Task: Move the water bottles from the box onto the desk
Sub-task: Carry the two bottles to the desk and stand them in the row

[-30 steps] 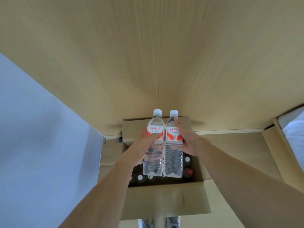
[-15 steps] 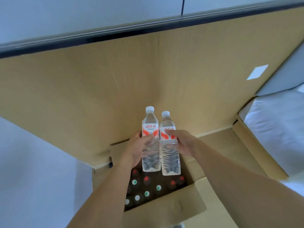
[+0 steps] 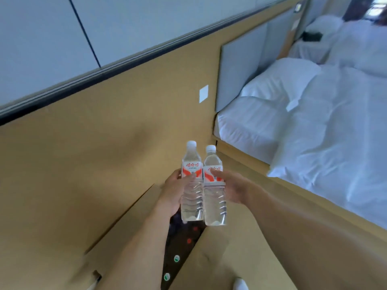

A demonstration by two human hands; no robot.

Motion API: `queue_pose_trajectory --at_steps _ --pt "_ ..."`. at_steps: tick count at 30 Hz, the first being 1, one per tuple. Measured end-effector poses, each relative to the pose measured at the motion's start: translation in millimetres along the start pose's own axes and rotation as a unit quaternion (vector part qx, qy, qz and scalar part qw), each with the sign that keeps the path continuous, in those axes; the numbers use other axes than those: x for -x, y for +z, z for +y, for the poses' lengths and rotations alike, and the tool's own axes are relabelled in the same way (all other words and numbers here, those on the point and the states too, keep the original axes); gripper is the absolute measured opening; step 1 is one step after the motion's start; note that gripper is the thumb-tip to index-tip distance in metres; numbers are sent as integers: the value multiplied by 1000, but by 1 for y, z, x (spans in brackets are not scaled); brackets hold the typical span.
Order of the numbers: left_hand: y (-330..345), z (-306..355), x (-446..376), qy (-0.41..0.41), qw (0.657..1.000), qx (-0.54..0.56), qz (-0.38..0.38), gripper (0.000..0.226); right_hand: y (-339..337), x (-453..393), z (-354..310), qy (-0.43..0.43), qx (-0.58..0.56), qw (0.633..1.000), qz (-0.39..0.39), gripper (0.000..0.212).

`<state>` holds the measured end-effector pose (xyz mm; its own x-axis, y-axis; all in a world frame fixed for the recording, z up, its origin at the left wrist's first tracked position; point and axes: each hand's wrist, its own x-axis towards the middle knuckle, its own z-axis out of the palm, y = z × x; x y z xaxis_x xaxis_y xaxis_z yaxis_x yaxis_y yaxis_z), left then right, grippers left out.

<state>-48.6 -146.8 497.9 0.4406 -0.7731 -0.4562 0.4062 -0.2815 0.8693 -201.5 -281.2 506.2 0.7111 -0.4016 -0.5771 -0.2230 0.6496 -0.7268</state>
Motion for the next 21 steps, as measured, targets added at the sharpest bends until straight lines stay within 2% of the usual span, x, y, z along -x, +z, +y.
queue_pose_trajectory --at_steps 3,7,11,16,19,21 --pt "55 4 -7 2 997 -32 -66 33 -46 39 -3 -38 -20 999 1 54" --pt "142 0 -5 3 980 -104 -172 15 -119 100 9 -102 -61 991 56 50" --pt "240 -22 6 -36 964 -144 -220 37 -192 173 37 -146 -111 974 132 50" --pt "363 -67 47 -70 928 -195 -310 40 -266 282 86 -173 -167 936 258 44" --pt "433 -100 84 -88 902 -213 -365 45 -303 353 117 -171 -195 915 308 52" --pt "479 -123 111 -95 885 -226 -396 48 -327 399 138 -174 -208 899 344 67"
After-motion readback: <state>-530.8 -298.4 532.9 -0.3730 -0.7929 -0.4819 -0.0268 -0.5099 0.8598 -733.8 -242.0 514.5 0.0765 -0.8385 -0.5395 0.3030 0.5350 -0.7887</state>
